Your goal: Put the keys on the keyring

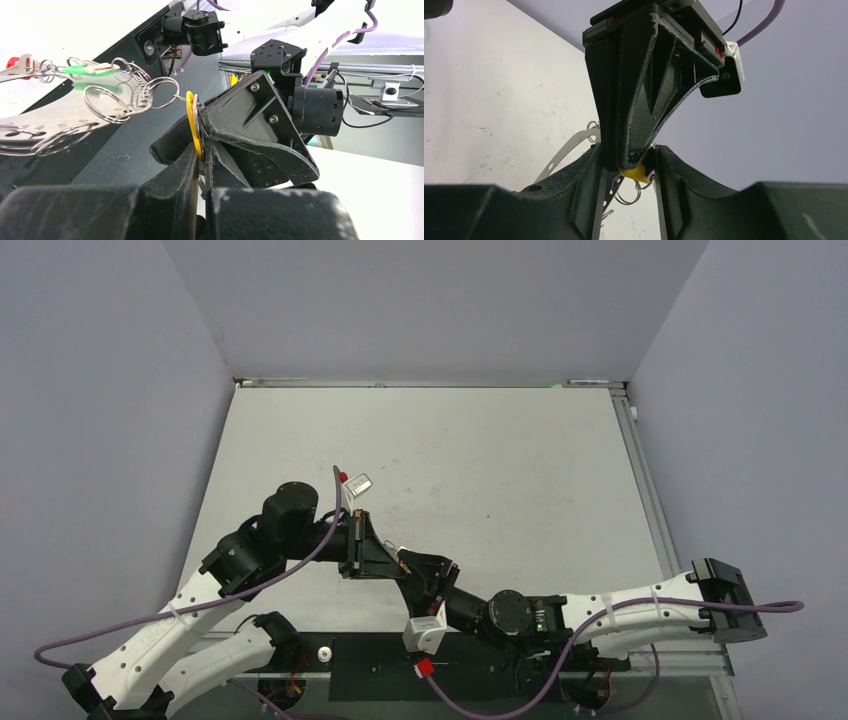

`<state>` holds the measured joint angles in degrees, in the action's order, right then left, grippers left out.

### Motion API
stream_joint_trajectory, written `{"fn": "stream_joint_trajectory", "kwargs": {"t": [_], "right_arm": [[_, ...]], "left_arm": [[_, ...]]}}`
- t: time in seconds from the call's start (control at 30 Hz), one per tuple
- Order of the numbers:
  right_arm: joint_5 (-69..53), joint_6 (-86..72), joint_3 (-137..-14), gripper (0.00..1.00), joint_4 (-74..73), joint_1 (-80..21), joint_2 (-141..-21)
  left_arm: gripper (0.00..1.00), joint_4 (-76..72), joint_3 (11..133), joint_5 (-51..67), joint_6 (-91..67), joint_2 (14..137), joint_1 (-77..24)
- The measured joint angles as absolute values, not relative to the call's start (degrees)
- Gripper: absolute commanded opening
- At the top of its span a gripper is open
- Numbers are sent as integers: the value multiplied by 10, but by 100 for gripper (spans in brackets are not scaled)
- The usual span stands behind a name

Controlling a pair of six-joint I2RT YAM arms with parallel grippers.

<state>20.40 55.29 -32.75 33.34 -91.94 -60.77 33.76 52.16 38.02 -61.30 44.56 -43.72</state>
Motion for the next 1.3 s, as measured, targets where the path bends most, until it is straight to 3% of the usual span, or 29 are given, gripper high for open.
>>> {"fn": "stream_joint_trajectory", "kwargs": {"t": [0.63,0.83,0.97,1.03,1.2,1.3], "right_arm": [[237,609,-328,34,360,-924,-633],[244,622,-328,50,377,-924,-648],[244,626,-328,55,383,-923,-650],[245,626,-327,55,388,-922,-650],[247,626,-308,40,389,-910,-636],[247,626,-307,36,390,-908,-627]], "left_arm": [[0,332,513,380,-652,441,-433],[0,324,505,381,-656,439,-432],[0,314,504,381,-659,438,-432],[0,312,504,390,-660,436,-432],[0,307,504,416,-662,424,-442],[0,305,504,421,-665,423,-442]]}}
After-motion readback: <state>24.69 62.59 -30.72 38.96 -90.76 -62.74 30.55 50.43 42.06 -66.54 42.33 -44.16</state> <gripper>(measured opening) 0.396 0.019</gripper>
